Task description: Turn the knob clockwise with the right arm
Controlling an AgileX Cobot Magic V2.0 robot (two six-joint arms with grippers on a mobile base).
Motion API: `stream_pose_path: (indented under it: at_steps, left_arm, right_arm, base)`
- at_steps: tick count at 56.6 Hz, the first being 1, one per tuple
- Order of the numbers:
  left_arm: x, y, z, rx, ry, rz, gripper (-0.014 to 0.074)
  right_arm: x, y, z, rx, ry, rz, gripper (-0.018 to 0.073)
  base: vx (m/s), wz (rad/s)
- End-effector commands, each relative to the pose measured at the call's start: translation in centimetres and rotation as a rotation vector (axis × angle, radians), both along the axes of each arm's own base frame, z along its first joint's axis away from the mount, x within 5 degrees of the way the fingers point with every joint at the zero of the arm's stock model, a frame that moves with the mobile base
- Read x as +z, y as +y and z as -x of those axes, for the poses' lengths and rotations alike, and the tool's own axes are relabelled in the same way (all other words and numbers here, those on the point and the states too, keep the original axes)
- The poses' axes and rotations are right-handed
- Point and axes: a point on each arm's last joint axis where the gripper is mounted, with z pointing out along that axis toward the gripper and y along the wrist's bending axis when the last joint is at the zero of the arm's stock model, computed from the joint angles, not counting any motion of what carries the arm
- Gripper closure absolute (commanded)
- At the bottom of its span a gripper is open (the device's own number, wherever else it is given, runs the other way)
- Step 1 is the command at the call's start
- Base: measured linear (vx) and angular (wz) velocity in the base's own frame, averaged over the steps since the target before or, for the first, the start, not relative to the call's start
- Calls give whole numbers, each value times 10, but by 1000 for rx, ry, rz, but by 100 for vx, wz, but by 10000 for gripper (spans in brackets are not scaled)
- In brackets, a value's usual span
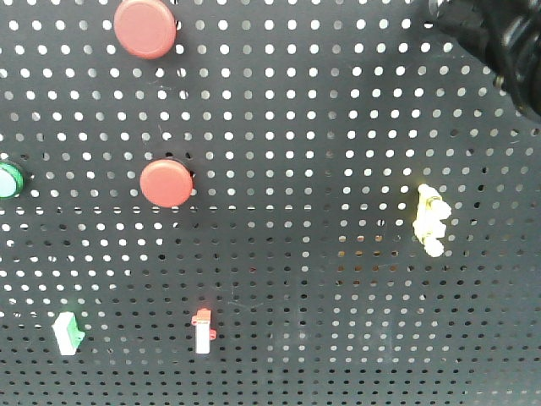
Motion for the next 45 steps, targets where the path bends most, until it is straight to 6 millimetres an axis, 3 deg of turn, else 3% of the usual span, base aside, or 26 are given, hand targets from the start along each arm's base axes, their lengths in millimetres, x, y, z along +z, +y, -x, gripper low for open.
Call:
stream_pose_path:
  at_steps: [1,34,45]
  left_arm:
    - [-3,0,0,2,-64,21,603]
    - [-3,0,0,2,-64,21,603]
    - [-3,0,0,2,-64,21,603]
  right_arm:
    - [35,-11,15,61,-104,-84,567]
    - [38,-9,20,173,-55,-310,567]
    - [47,-20,36,219,-93,-355,567]
  base:
    - [0,0]
    - [0,0]
    - [0,0]
